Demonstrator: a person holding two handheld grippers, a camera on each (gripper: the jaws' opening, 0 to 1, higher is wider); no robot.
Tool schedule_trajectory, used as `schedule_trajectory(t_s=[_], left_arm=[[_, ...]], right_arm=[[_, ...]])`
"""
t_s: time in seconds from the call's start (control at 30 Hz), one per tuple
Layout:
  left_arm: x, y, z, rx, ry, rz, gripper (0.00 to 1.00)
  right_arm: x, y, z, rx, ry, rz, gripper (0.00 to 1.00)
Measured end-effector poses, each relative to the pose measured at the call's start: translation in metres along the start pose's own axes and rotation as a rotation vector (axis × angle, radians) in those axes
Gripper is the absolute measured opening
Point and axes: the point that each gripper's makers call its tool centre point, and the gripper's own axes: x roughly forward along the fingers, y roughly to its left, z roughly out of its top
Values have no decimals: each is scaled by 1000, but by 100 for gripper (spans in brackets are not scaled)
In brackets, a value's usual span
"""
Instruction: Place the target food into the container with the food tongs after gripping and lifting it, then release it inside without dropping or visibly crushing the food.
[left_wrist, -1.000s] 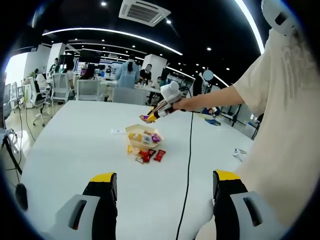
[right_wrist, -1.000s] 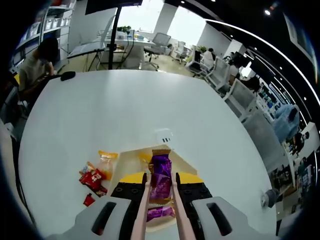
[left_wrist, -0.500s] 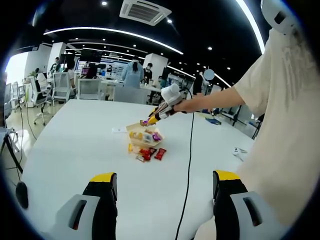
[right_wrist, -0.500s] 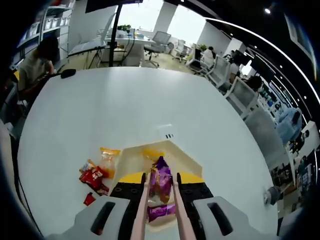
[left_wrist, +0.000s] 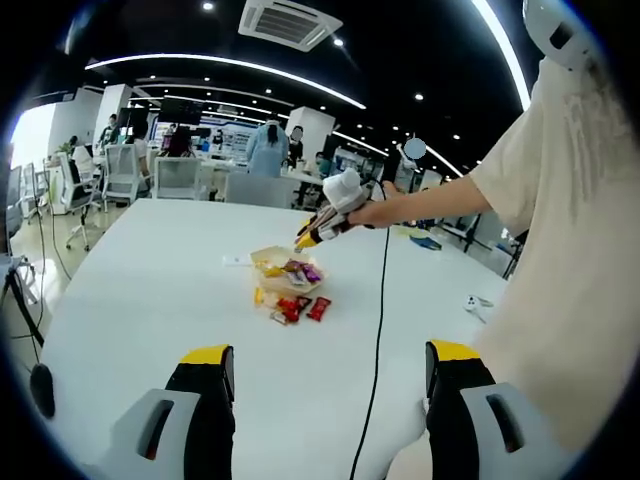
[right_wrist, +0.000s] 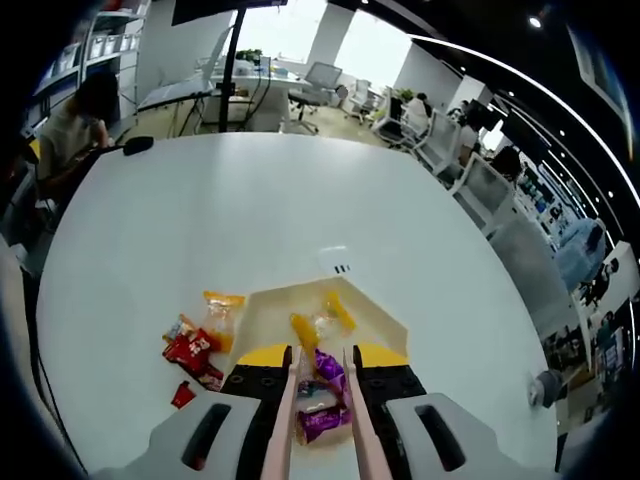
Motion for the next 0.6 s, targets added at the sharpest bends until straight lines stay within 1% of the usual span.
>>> schedule_trajectory(t_s=[0.27, 0.43, 0.6], left_arm=[[1, -2, -1, 1, 2, -6, 78], [1, -3, -1, 1, 1, -8, 78], [2, -6, -2, 2, 2, -11, 78]], right_arm=[[-3, 14, -12, 0, 14, 17, 24], [-4, 20, -15, -2, 18, 24, 24], [-7, 33, -19, -20, 27, 51, 24]])
